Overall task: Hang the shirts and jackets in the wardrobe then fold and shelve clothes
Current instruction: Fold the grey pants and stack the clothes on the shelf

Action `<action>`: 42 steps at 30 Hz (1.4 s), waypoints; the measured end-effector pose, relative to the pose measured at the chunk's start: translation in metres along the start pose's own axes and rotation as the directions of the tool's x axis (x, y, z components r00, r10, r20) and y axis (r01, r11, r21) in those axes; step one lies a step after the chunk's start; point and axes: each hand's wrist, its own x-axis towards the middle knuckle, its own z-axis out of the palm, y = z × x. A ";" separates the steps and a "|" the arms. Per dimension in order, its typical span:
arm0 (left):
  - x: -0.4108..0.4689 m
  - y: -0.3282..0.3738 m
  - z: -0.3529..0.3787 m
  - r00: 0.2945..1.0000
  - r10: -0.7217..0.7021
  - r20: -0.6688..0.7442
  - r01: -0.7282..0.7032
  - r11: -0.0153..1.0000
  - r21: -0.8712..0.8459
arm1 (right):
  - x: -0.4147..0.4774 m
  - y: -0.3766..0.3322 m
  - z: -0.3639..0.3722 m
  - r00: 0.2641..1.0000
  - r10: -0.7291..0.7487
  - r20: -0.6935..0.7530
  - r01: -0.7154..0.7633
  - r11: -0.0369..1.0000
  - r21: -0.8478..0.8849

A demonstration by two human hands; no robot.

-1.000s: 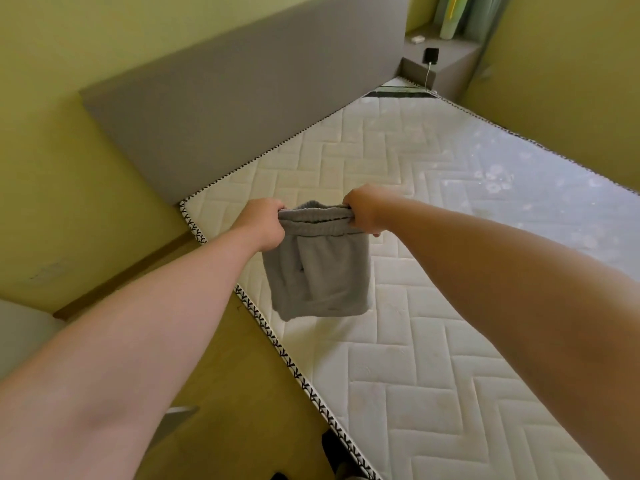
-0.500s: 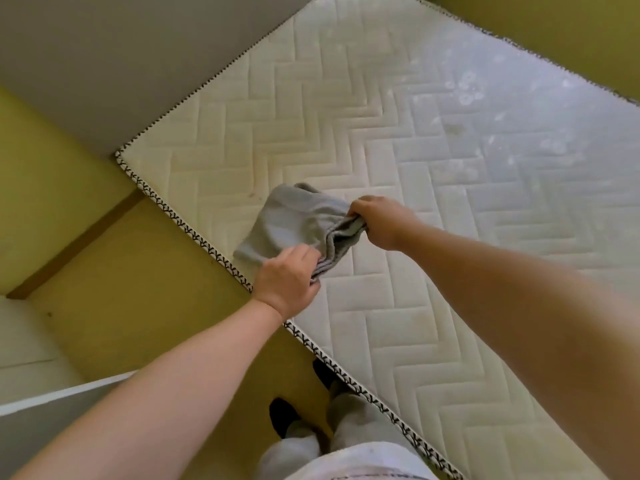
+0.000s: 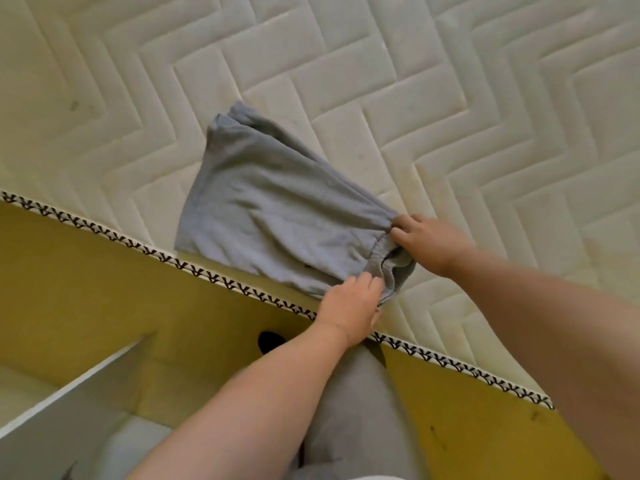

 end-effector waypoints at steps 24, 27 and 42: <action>0.133 -0.309 -0.220 0.981 -0.195 -0.013 0.182 0.887 0.424 | 0.212 -0.079 -0.071 0.692 0.686 -0.224 -0.376 0.608 0.700; 0.135 -0.325 -0.224 0.986 -0.160 -0.056 0.169 0.951 0.259 | 0.214 -0.085 -0.069 0.659 0.689 -0.302 -0.360 0.641 0.679; 0.158 -0.332 -0.223 0.976 -0.115 -0.186 0.101 0.992 -0.081 | 0.213 -0.084 -0.060 0.504 0.836 -0.216 -0.508 0.490 0.709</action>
